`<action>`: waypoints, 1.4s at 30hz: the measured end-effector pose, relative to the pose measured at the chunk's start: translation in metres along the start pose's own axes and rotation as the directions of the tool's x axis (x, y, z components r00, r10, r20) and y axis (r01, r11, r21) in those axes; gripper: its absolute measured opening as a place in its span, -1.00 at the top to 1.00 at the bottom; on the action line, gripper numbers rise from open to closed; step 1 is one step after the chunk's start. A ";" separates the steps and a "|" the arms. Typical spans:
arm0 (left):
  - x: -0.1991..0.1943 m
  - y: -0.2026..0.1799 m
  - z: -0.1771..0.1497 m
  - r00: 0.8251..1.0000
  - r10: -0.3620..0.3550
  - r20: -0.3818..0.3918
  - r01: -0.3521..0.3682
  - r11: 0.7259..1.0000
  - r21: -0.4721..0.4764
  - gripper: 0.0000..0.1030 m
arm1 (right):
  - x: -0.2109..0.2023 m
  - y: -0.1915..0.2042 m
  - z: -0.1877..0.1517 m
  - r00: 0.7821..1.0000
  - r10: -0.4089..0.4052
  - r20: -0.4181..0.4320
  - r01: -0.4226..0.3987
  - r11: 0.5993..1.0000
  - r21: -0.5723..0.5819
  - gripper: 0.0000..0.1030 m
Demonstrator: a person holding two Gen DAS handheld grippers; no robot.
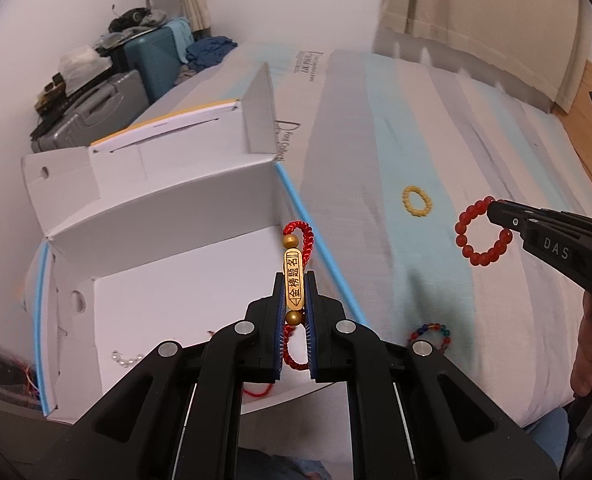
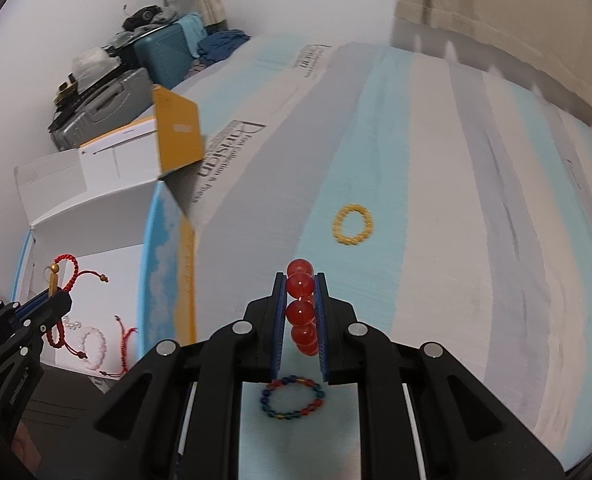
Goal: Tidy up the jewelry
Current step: 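Carry the red string and red bead bracelets over the white box with both tools, then open both tools to drop the bracelets into the box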
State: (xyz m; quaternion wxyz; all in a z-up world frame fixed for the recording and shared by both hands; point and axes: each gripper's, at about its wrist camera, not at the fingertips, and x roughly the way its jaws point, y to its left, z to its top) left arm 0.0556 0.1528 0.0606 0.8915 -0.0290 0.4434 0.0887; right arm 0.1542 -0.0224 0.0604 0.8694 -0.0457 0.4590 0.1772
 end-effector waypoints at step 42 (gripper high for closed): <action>0.041 0.178 -0.068 0.977 0.112 -0.182 -0.147 0.970 -0.195 0.82 | 0.057 0.204 -0.020 0.981 0.151 -0.120 -0.175 0.958 -0.228 0.75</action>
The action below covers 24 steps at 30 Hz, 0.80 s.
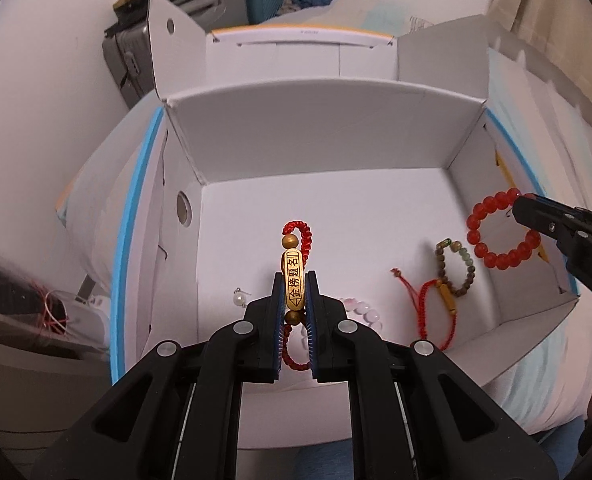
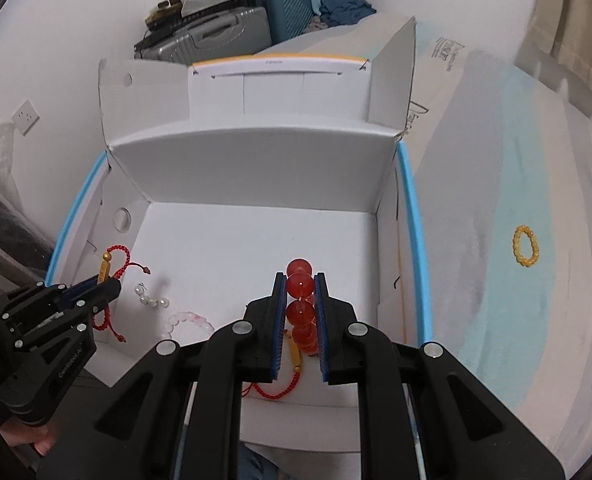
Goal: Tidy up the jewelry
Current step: 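Open both tools to drop the bracelets into the box, then move both tools back over the multicolour and yellow bracelets on the bed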
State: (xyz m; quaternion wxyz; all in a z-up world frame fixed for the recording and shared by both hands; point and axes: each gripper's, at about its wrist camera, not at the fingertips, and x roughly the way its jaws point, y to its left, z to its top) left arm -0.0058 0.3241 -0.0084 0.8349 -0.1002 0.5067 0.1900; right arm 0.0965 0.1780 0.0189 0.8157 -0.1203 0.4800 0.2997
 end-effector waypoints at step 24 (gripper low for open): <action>-0.009 -0.010 -0.001 1.000 -0.006 0.014 0.006 1.000 -0.024 -0.51 | -0.014 -0.014 0.002 0.999 -0.031 0.041 0.030 0.999 0.038 -0.33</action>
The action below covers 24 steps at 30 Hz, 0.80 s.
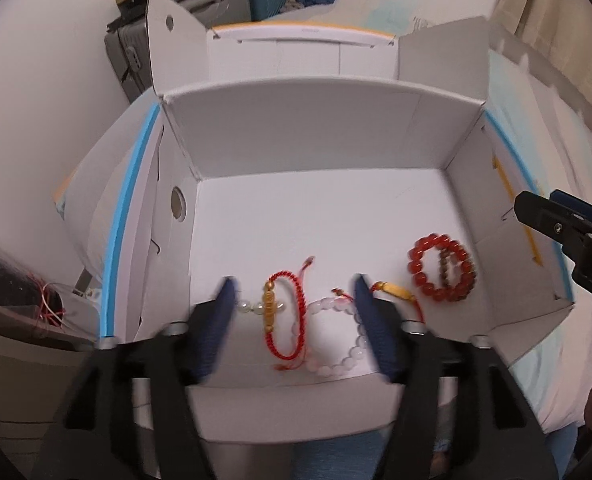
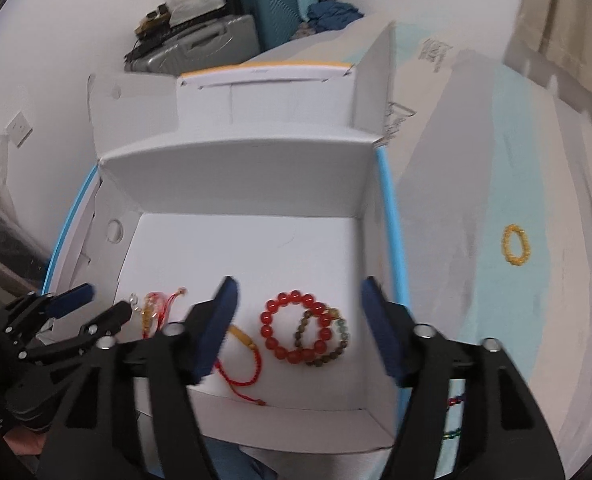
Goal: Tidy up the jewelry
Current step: 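Move both tools back over the multicolour and yellow bracelets on the bed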
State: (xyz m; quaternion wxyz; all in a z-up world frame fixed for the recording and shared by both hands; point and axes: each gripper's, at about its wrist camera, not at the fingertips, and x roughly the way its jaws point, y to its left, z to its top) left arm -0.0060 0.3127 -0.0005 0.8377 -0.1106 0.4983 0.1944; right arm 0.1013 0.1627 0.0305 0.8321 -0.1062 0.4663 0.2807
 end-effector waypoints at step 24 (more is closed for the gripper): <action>-0.067 -0.170 -0.052 0.980 -0.185 0.080 0.158 0.950 0.268 -0.88 | -0.097 -0.132 -0.016 0.983 -0.166 0.079 0.150 0.973 0.174 -0.85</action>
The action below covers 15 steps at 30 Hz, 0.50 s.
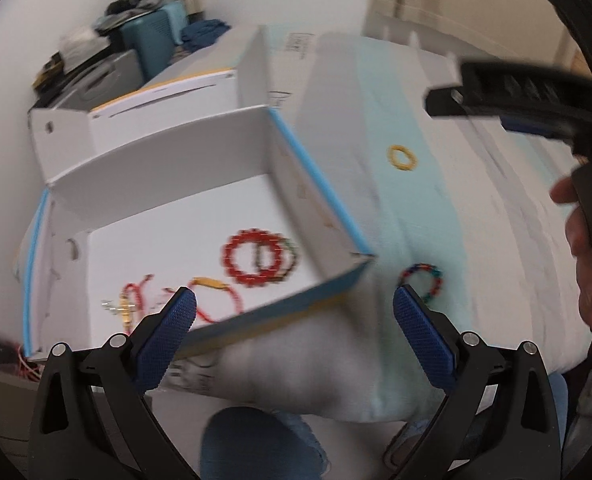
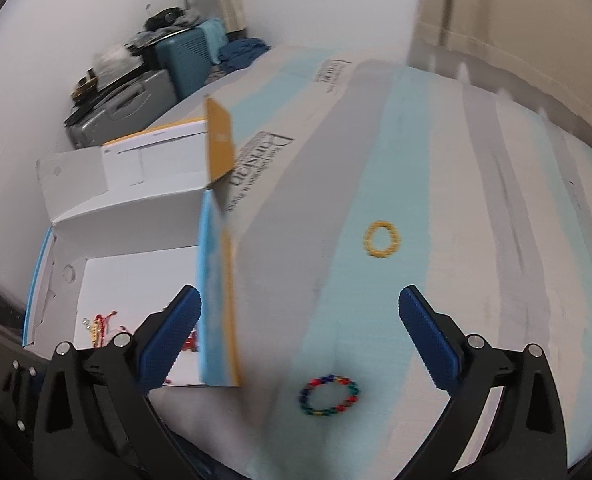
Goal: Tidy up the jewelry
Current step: 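Move both tools back over the multicolour and yellow bracelets on the bed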
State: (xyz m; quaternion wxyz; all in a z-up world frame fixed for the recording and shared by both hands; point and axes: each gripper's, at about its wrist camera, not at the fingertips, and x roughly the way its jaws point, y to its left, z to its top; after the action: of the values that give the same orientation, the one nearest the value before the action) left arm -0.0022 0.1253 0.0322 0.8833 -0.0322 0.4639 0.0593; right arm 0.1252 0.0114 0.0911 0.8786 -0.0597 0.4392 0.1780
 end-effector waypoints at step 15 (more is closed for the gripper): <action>0.031 -0.103 -0.009 0.996 -0.084 -0.018 0.085 0.989 0.119 -0.88 | 0.017 -0.070 0.005 0.997 -0.040 -0.064 0.045 0.996 0.075 -0.85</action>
State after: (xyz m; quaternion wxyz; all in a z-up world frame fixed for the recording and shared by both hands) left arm 0.0220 0.0247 0.0021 0.8823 0.0009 0.4707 -0.0064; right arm 0.1641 -0.0483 0.0767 0.8697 -0.0411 0.4715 0.1403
